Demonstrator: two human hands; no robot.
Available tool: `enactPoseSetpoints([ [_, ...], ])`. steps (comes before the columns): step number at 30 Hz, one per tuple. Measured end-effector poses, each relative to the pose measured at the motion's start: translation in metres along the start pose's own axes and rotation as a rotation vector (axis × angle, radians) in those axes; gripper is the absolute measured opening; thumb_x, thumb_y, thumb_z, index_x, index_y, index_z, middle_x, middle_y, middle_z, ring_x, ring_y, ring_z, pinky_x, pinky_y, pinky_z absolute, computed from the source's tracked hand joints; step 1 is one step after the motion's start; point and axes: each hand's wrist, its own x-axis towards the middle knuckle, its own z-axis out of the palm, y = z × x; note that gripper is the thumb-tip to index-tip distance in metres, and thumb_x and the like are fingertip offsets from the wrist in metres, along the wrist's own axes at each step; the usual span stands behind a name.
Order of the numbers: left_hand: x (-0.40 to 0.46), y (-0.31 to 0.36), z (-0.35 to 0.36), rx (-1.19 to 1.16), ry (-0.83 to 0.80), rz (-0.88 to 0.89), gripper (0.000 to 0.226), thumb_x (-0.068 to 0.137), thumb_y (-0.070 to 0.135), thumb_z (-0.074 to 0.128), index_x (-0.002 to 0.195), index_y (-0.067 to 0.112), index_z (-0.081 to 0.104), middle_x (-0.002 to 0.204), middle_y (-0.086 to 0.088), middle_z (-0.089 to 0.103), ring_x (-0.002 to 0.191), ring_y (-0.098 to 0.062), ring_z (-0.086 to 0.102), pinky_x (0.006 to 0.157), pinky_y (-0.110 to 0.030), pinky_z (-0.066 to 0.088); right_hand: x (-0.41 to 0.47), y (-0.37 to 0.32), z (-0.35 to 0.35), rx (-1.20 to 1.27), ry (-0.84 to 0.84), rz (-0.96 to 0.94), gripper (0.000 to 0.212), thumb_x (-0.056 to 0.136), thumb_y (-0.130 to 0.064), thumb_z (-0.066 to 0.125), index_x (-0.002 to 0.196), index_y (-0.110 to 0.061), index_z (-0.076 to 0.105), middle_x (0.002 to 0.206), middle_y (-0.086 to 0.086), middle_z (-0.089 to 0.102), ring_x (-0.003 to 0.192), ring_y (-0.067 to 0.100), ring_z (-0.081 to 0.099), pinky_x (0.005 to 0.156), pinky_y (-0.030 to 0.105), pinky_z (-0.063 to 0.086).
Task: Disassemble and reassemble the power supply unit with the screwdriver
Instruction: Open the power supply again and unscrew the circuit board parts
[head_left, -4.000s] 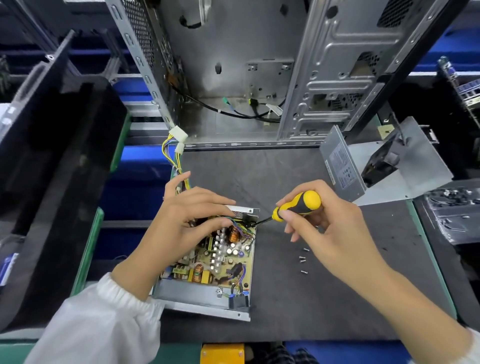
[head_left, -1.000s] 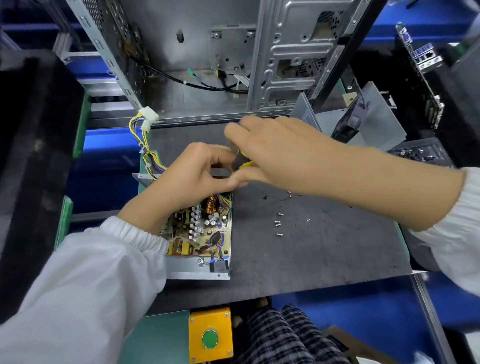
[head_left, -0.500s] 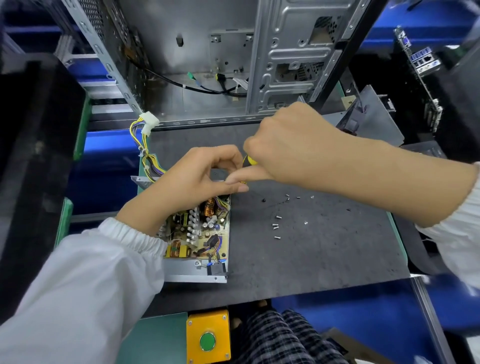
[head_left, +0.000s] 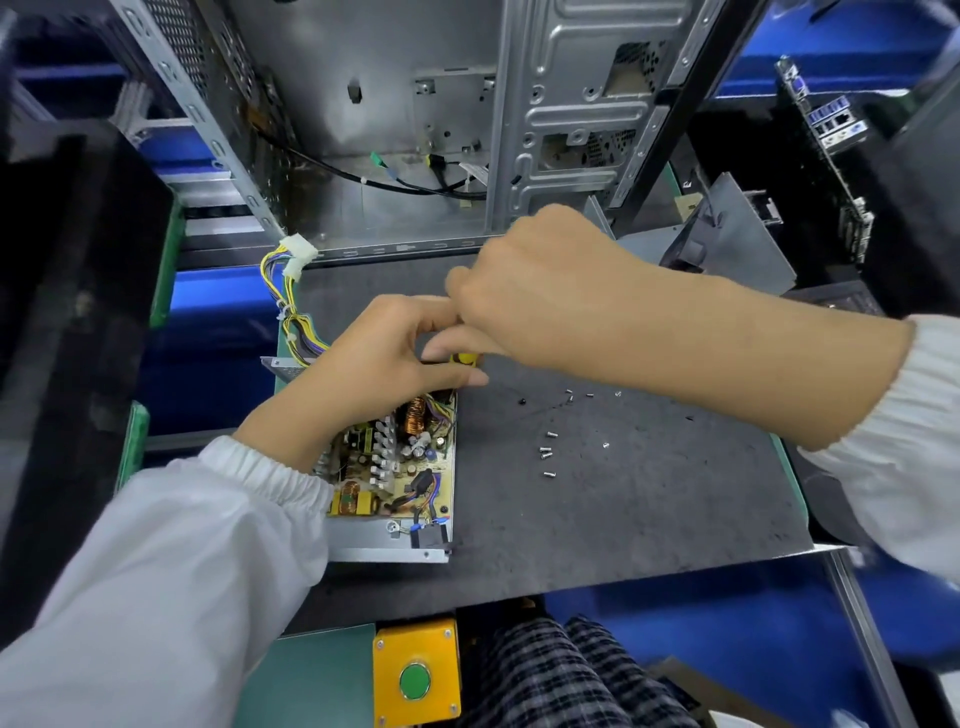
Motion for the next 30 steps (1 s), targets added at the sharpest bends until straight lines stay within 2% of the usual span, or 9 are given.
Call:
enactPoseSetpoints([
  [3, 0.001, 0.002, 0.0, 0.027, -0.03, 0.047, 0.02, 0.077, 0.003, 0.079, 0.089, 0.013, 0.066, 0.083, 0.035, 0.066, 0.079, 0.019, 0.058, 0.071, 0.0, 0.038, -0.003, 0.002, 0.001, -0.013, 0.001, 0.093, 0.053, 0.094, -0.057, 0.033, 0.07, -0.012, 0.046, 0.076, 0.007, 0.046, 0.065, 0.027, 0.043, 0.051, 0.029, 0.02],
  [6, 0.002, -0.002, -0.004, -0.016, -0.072, 0.032, 0.027, 0.081, 0.0, 0.075, 0.095, 0.02, 0.063, 0.092, 0.032, 0.068, 0.091, 0.014, 0.061, 0.083, -0.009, 0.043, -0.01, 0.008, 0.003, 0.167, -0.023, -0.053, 0.021, 0.093, -0.031, 0.052, 0.107, -0.017, 0.045, 0.094, 0.006, 0.045, 0.068, 0.024, 0.048, 0.049, 0.029, 0.023],
  [8, 0.003, 0.001, -0.006, -0.028, -0.09, 0.033, 0.04, 0.082, -0.007, 0.072, 0.096, 0.028, 0.059, 0.089, 0.032, 0.066, 0.089, 0.006, 0.061, 0.088, -0.014, 0.045, -0.008, 0.008, 0.001, 0.223, -0.08, -0.135, 0.026, 0.09, -0.01, 0.05, 0.114, -0.018, 0.041, 0.094, 0.001, 0.033, 0.06, 0.016, 0.037, 0.046, 0.028, 0.017],
  [12, 0.002, 0.011, -0.002, -0.049, -0.037, 0.046, 0.059, 0.075, -0.009, 0.077, 0.065, 0.042, 0.051, 0.056, 0.036, 0.053, 0.061, 0.023, 0.05, 0.065, 0.006, 0.033, 0.002, 0.001, -0.001, 0.038, -0.031, -0.051, 0.029, 0.1, -0.037, 0.038, 0.107, -0.011, 0.051, 0.087, 0.008, 0.054, 0.084, 0.03, 0.057, 0.045, 0.028, 0.014],
  [15, 0.001, 0.012, -0.003, -0.012, 0.011, 0.071, 0.054, 0.072, 0.002, 0.083, 0.063, 0.048, 0.057, 0.067, 0.032, 0.061, 0.069, 0.022, 0.051, 0.069, 0.002, 0.035, 0.003, -0.002, -0.005, -0.045, -0.01, -0.012, 0.029, 0.099, -0.04, 0.036, 0.085, -0.017, 0.048, 0.081, 0.005, 0.049, 0.072, 0.026, 0.049, 0.046, 0.026, 0.013],
  [20, -0.001, 0.01, -0.013, 0.0, 0.005, 0.002, 0.025, 0.072, 0.015, 0.082, 0.084, 0.029, 0.067, 0.087, 0.019, 0.07, 0.09, 0.007, 0.063, 0.086, -0.012, 0.042, -0.003, 0.006, -0.003, 0.038, -0.071, -0.15, 0.034, 0.089, -0.006, 0.047, 0.122, -0.012, 0.041, 0.091, 0.003, 0.033, 0.059, 0.018, 0.04, 0.044, 0.028, 0.012],
  [24, -0.009, 0.002, -0.014, -0.127, -0.057, -0.056, 0.052, 0.073, 0.008, 0.084, 0.112, 0.02, 0.052, 0.088, 0.013, 0.072, 0.093, -0.005, 0.065, 0.092, -0.019, 0.047, -0.01, 0.005, -0.002, -0.043, -0.017, -0.143, 0.029, 0.1, -0.039, 0.033, 0.095, -0.015, 0.048, 0.074, 0.003, 0.047, 0.056, 0.022, 0.032, 0.044, 0.028, 0.01],
  [27, -0.009, 0.001, -0.006, -0.026, 0.016, -0.039, 0.045, 0.068, 0.02, 0.089, 0.101, 0.009, 0.06, 0.088, 0.005, 0.069, 0.085, -0.006, 0.062, 0.082, -0.02, 0.045, -0.005, 0.001, -0.002, -0.075, 0.033, -0.054, 0.057, 0.099, -0.053, 0.028, 0.061, -0.01, 0.029, 0.054, 0.002, 0.023, 0.049, 0.018, 0.019, 0.046, 0.026, 0.01],
  [30, -0.005, 0.004, -0.005, 0.02, 0.059, -0.015, 0.026, 0.073, 0.009, 0.084, 0.093, 0.003, 0.068, 0.081, 0.007, 0.069, 0.074, 0.001, 0.058, 0.074, -0.015, 0.043, 0.0, 0.003, -0.003, -0.057, 0.044, 0.025, 0.057, 0.096, -0.056, 0.032, 0.057, -0.014, 0.028, 0.055, 0.001, 0.023, 0.047, 0.017, 0.02, 0.046, 0.026, 0.011],
])
